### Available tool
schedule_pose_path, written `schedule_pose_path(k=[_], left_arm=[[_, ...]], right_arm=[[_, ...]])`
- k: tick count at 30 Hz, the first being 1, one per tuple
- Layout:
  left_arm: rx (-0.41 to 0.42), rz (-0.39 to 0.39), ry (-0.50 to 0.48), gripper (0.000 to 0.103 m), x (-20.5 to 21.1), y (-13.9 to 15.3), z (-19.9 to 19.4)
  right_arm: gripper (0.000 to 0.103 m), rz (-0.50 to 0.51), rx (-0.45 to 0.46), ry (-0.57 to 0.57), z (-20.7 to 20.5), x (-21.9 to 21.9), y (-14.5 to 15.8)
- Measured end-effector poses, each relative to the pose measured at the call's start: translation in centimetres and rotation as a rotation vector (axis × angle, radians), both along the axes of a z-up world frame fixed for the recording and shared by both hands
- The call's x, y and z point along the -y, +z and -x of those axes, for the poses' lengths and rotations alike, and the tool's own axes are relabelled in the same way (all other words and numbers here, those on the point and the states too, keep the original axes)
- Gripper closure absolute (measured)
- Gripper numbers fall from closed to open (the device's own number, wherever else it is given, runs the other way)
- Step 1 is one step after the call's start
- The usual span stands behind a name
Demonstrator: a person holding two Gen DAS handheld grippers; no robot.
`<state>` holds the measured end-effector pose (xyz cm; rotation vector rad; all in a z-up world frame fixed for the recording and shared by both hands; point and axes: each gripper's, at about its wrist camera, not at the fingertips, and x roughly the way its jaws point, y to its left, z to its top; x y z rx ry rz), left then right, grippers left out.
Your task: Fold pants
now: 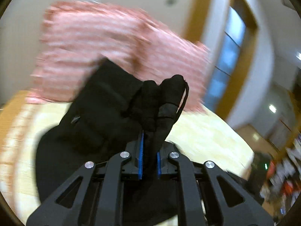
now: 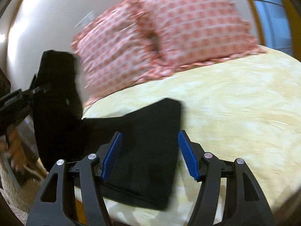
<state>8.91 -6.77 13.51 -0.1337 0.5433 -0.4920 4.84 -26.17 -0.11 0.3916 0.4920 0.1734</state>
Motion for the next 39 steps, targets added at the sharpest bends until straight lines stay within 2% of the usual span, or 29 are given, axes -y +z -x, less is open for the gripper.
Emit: schedule_pose_path(k=[2,5,7,10,12,16,18,20,23,24,26,27,28,30,32,33,35,37,39], left_arm=[[-0.073,-0.047,-0.108,0.093,4.4,-3.4,-0.1],[-0.203,-0.149,-0.205,0.093,8.4,-9.0,0.0],[-0.188,-0.167,-0.202,0.093,8.5,-9.4,0.5],[-0.155,-0.125,-0.189,0.093,7.0,-7.7,0.9],[-0.145,-0.149,-0.197,0.093,7.2,-7.7,1.3],[-0.157,-0.231,-0.255,0.093,7.5,-10.0,3.8],[-0.147,-0.218,-0.241,0.093,7.4,-10.2,4.1],[-0.184,-0.181,-0.231,0.091,7.5,-10.6,3.2],[-0.163,-0.190,-0.258,0.085,7.3,-10.1,3.7],[-0.158,-0.174,-0.289,0.077,6.7,-9.5,4.0],[-0.141,-0.118,-0.305,0.053,4.7,-8.3,4.6],[-0.115,-0.089,-0.289,0.030,3.6,-7.8,5.0],[-0.062,-0.059,-0.205,0.020,1.3,-6.8,5.2],[-0.034,-0.026,-0.111,0.019,-1.5,-6.2,4.7],[-0.074,-0.010,0.026,0.019,-4.5,-6.7,3.0],[-0.097,-0.019,0.075,0.019,-5.4,-7.2,2.2],[-0.164,-0.094,0.155,0.019,-6.4,-9.0,0.6],[-0.260,-0.144,0.167,0.023,-6.7,-11.0,-0.8],[-0.244,-0.174,0.161,0.021,-6.3,-11.4,-0.6]], right_arm=[[0.039,-0.007,-0.021,-0.059,0.6,1.9,-0.7],[0.039,-0.021,-0.043,-0.111,1.1,3.8,-1.5],[0.039,-0.023,-0.043,-0.136,1.5,4.7,-1.6],[0.039,-0.029,-0.029,-0.153,1.7,5.4,-1.3],[0.039,-0.035,-0.013,-0.154,1.6,5.5,-0.8],[0.039,-0.043,0.019,-0.125,1.1,5.0,0.5],[0.039,-0.032,0.025,-0.100,0.8,4.3,1.0],[0.039,-0.019,0.029,-0.062,-0.2,3.1,1.5],[0.039,-0.021,0.054,0.002,-0.9,1.2,2.4],[0.039,-0.010,0.073,0.033,-0.9,0.5,2.7],[0.039,0.028,0.109,0.095,-0.7,-1.3,3.2],[0.039,0.042,0.120,0.128,-0.8,-2.0,3.3],[0.039,0.050,0.125,0.152,-0.8,-2.6,3.3],[0.039,0.064,0.112,0.204,-1.2,-4.1,2.8],[0.039,0.078,0.072,0.237,-1.9,-5.0,2.0],[0.039,0.083,0.051,0.244,-2.1,-5.2,1.6],[0.039,0.096,-0.041,0.252,-3.1,-5.7,0.1],[0.038,0.112,-0.152,0.267,-4.0,-5.8,-1.7],[0.038,0.103,-0.158,0.278,-3.8,-5.4,-1.2]])
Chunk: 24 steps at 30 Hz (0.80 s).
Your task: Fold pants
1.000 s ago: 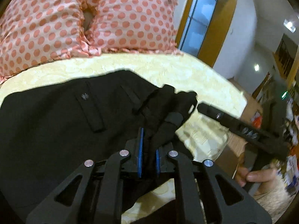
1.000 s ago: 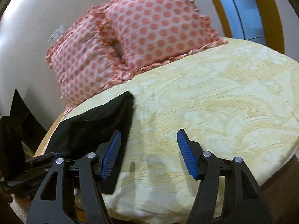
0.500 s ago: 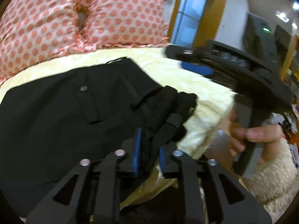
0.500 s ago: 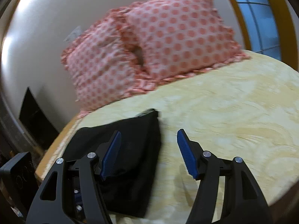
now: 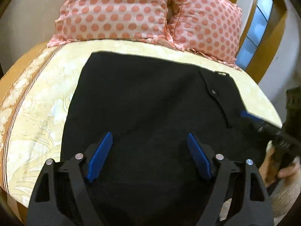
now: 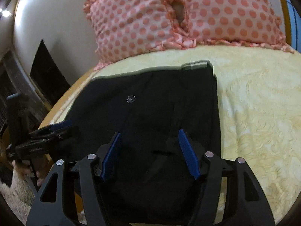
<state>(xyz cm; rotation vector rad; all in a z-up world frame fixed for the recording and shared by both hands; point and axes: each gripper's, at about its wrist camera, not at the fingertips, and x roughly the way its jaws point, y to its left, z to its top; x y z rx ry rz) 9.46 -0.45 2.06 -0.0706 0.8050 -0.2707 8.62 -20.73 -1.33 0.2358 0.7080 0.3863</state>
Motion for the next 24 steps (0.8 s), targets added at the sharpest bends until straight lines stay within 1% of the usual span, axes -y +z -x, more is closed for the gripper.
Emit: schedule_pose_path(k=[1,2,3,4,5,6,7,10,14,16,18,19,21,22,23,24], left_arm=[[0.005,-0.030,-0.015,0.017,0.4,-0.1,0.1],[0.013,-0.038,-0.030,0.014,0.6,-0.1,0.3],[0.024,-0.035,-0.045,0.009,0.7,-0.3,0.5],[0.033,-0.034,-0.049,0.006,0.8,-0.4,0.4],[0.046,-0.033,-0.052,0.005,0.9,-0.6,0.4],[0.051,-0.031,-0.054,0.003,1.0,-0.7,0.6],[0.059,-0.027,-0.056,0.002,1.0,-0.8,0.6],[0.071,-0.019,-0.060,0.002,0.9,-0.9,0.7],[0.082,0.015,-0.076,0.002,0.5,-1.0,0.9],[0.085,0.029,-0.082,0.002,0.4,-1.0,1.0],[0.089,0.030,-0.087,0.002,0.3,-1.0,1.0],[0.091,0.027,-0.089,0.002,0.4,-1.1,1.0],[0.096,0.021,-0.093,0.002,0.4,-1.1,1.1],[0.098,0.020,-0.094,0.002,0.4,-1.2,1.1],[0.100,0.020,-0.095,0.002,0.5,-1.2,1.2],[0.102,0.019,-0.095,0.002,0.5,-1.2,1.2]], right_arm=[[0.038,-0.053,-0.009,-0.012,-0.1,0.9,0.9],[0.036,-0.083,0.000,-0.026,-0.1,1.6,1.5],[0.033,-0.107,0.016,-0.052,-0.3,2.6,2.2],[0.024,-0.097,0.030,-0.109,-0.9,3.8,3.2],[0.021,-0.081,0.026,-0.123,-1.6,4.2,3.5],[0.021,-0.062,0.015,-0.122,-2.5,4.6,3.7],[0.021,-0.040,-0.019,-0.127,-4.0,5.0,3.6],[0.021,-0.041,-0.094,-0.085,-7.0,5.3,2.9],[0.021,0.022,-0.160,-0.079,-9.4,4.9,1.7],[0.021,0.028,-0.194,-0.064,-10.3,4.9,1.1],[0.021,0.034,-0.204,-0.046,-10.8,4.8,0.7],[0.022,0.040,-0.210,-0.029,-10.9,4.6,0.4],[0.033,0.045,-0.185,-0.013,-10.8,4.5,0.4],[0.042,0.038,-0.173,0.008,-10.8,4.4,0.4],[0.046,0.040,-0.158,0.014,-10.7,4.4,0.5],[0.048,0.042,-0.152,0.018,-10.7,4.4,0.6]])
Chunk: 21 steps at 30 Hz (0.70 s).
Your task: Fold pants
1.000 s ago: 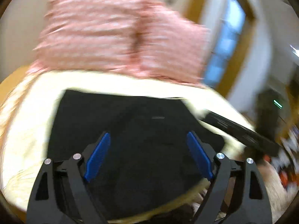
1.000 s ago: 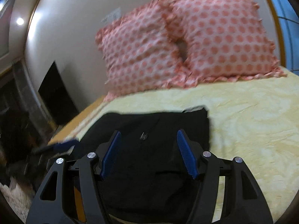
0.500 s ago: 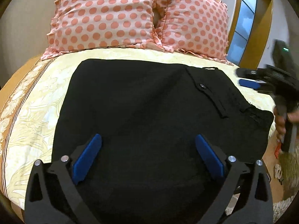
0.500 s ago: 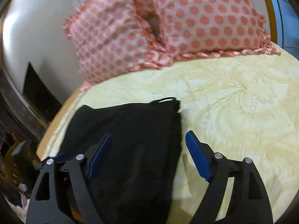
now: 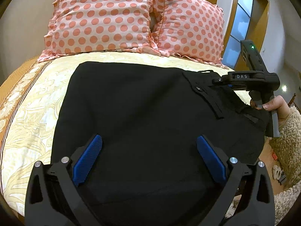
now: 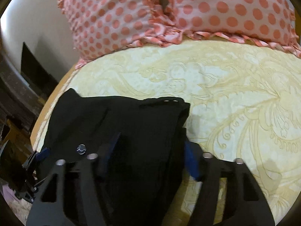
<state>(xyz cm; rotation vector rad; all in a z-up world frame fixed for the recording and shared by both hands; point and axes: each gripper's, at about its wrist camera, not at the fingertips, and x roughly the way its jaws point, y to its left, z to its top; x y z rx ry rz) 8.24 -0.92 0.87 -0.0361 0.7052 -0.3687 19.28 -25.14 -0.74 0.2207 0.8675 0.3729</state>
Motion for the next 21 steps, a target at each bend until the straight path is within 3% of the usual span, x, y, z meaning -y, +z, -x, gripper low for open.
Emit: schedule_pose_path(k=[4,7,9,11,12,14,16,21], left_arm=[[0.001,-0.001,0.000,0.002,0.0,0.1,0.1],[-0.047,0.110,-0.016,0.007,-1.6,1.8,-0.3],[-0.043,0.205,0.022,0.008,-4.2,3.8,-1.0],[-0.035,0.235,0.088,0.008,-6.6,5.2,-2.1],[-0.044,0.241,0.111,0.009,-7.4,5.5,-2.7],[-0.101,0.248,0.152,0.016,-9.4,5.6,-5.4],[-0.180,0.227,0.165,0.030,-10.0,4.8,-7.7],[-0.380,0.231,0.145,0.047,-10.1,1.4,-11.8]], right_arm=[[0.045,-0.044,-0.026,-0.006,-0.5,0.6,-0.3],[0.045,-0.060,-0.021,0.004,-0.6,0.8,-0.3],[0.060,-0.041,0.012,0.032,-0.2,0.2,-0.2],[0.078,-0.035,0.054,0.048,0.5,-0.1,0.4],[0.080,-0.038,0.074,0.050,0.8,-0.1,0.7],[0.081,-0.048,0.079,0.050,0.9,0.1,0.8],[0.081,-0.049,0.075,0.047,0.8,0.1,0.5],[0.080,-0.082,0.052,0.041,0.4,0.5,0.1]])
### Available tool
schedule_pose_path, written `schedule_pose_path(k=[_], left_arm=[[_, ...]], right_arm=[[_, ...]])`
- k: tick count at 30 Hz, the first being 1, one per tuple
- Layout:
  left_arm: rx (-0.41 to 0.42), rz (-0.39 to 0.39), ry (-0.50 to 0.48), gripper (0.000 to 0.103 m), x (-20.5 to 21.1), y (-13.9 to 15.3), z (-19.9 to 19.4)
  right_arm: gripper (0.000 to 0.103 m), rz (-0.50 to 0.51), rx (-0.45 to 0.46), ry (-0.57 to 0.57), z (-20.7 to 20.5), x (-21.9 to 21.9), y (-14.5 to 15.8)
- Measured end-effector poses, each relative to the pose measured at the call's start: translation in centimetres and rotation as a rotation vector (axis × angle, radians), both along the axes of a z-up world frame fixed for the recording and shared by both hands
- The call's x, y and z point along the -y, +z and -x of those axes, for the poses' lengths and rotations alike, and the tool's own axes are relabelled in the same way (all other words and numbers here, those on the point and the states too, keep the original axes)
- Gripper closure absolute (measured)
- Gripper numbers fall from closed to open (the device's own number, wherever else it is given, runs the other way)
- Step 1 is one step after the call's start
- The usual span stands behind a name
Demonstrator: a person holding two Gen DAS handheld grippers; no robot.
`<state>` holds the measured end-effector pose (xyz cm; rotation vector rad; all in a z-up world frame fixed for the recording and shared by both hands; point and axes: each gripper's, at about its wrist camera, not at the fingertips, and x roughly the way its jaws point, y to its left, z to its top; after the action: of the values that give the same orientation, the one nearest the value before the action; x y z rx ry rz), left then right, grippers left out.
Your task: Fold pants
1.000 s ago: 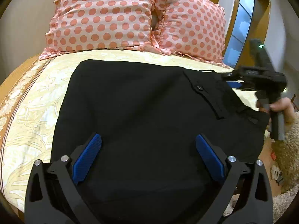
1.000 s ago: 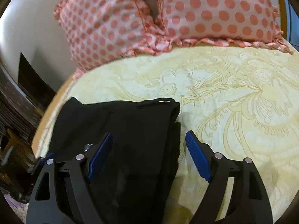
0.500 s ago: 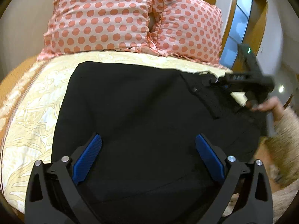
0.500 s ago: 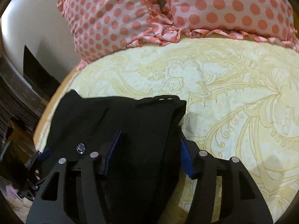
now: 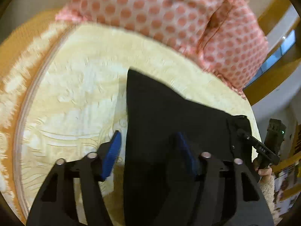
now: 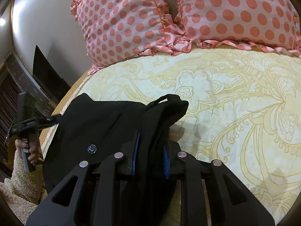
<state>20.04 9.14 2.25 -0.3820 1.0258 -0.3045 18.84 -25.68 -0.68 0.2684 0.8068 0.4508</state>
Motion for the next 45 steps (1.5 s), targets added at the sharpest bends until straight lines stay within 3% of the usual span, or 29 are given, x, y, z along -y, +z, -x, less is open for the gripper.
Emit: schedule_pose_path(k=[2,5,7,9,17,25,28,32,34,37,39,41,42,44,45], left_arm=[[0.004,-0.010,-0.005,0.047,0.2,-0.3,-0.5],[-0.006,-0.013,-0.019,0.067,0.6,-0.5,-0.6],[0.018,-0.036,-0.028,0.091,0.9,-0.2,-0.4],[0.039,-0.052,-0.031,0.096,1.1,0.4,-0.1],[0.115,-0.140,-0.071,0.097,3.4,4.4,-1.8],[0.223,-0.151,-0.038,0.097,5.9,7.6,-9.8],[0.207,-0.167,-0.027,0.097,7.1,6.5,-13.7],[0.123,-0.267,-0.030,0.096,8.6,2.4,-17.6],[0.099,-0.321,-0.029,0.091,9.3,0.3,-18.3],[0.141,-0.340,-0.005,0.089,9.5,0.0,-17.8],[0.151,-0.375,-0.002,0.083,9.8,0.3,-17.5],[0.178,-0.400,0.013,0.074,9.7,0.9,-16.6],[0.206,-0.425,0.031,0.067,9.5,1.5,-15.7],[0.270,-0.460,0.057,0.044,9.2,3.0,-13.5],[0.319,-0.466,0.071,0.027,9.2,3.9,-11.8]], right_arm=[[0.074,-0.001,-0.018,-0.004,-0.3,0.1,-0.2],[0.075,-0.016,-0.020,-0.003,-0.4,0.3,-0.5],[0.083,-0.021,0.002,0.000,-0.1,0.2,-0.2],[0.085,-0.041,0.021,-0.001,0.1,0.3,0.6],[0.087,-0.035,0.062,-0.001,-1.3,0.8,3.5],[0.088,0.033,0.205,-0.116,-7.1,3.9,8.6],[0.088,0.071,0.200,-0.166,-10.2,4.7,8.7],[0.087,0.169,0.096,-0.198,-14.3,4.5,5.1],[0.087,0.223,0.029,-0.212,-15.8,4.3,2.8],[0.082,0.229,0.020,-0.228,-16.0,4.4,2.4],[0.070,0.251,0.010,-0.251,-15.9,4.3,2.4],[0.037,0.290,0.015,-0.296,-15.2,4.4,2.5],[0.033,0.301,0.031,-0.313,-14.8,4.7,2.7],[0.033,0.340,0.101,-0.389,-12.4,5.1,4.0],[0.033,0.342,0.143,-0.414,-11.0,5.1,4.7]])
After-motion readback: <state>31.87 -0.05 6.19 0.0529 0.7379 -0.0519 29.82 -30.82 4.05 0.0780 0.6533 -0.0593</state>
